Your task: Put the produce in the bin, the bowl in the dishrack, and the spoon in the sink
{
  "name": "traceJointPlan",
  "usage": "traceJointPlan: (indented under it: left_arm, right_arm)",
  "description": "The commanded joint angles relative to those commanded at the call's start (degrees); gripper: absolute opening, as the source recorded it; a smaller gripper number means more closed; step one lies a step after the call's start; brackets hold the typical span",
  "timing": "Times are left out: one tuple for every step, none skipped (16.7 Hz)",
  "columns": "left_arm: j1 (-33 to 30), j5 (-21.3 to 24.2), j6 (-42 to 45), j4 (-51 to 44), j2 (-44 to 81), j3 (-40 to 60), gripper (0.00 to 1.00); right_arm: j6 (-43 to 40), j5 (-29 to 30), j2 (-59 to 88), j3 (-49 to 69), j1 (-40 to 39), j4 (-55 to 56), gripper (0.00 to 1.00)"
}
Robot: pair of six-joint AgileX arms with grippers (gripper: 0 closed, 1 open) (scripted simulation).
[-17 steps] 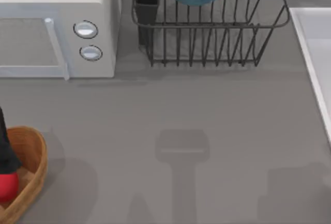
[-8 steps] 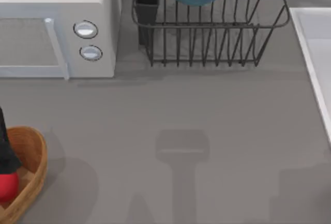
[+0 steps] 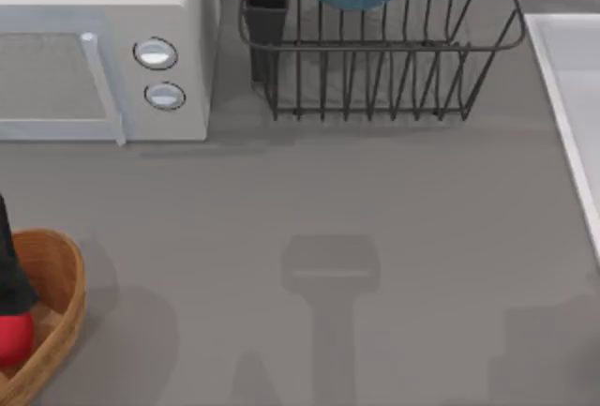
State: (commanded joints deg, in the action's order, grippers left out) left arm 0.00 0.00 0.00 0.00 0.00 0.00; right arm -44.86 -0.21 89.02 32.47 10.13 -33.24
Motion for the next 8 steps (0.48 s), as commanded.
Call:
traceJointPlan:
  left_arm:
    - [0.0, 0.0, 0.0, 0.0, 0.0, 0.0, 1.0]
    - [0.0, 0.0, 0.0, 0.0, 0.0, 0.0, 1.0]
    - [0.0, 0.0, 0.0, 0.0, 0.0, 0.0, 1.0]
    - [0.0, 0.0, 0.0, 0.0, 0.0, 0.0, 1.0]
    - [0.0, 0.0, 0.0, 0.0, 0.0, 0.0, 1.0]
    - [0.0, 0.0, 0.0, 0.0, 0.0, 0.0, 1.0]
    - [0.0, 0.0, 0.0, 0.0, 0.0, 0.0, 1.0]
    - [0.0, 0.0, 0.0, 0.0, 0.0, 0.0, 1.0]
  right_arm:
    - [0.0, 0.0, 0.0, 0.0, 0.0, 0.0, 0.32]
    - [0.0, 0.0, 0.0, 0.0, 0.0, 0.0, 0.25]
    - [0.0, 0.0, 0.0, 0.0, 0.0, 0.0, 0.17]
    - [0.0, 0.0, 0.0, 0.0, 0.0, 0.0, 0.1]
    - [0.0, 0.0, 0.0, 0.0, 0.0, 0.0, 0.02]
    - [0.0, 0.0, 0.0, 0.0, 0.0, 0.0, 0.0]
    - [0.0, 0.0, 0.0, 0.0, 0.0, 0.0, 0.0]
    - [0.0, 0.0, 0.0, 0.0, 0.0, 0.0, 0.0]
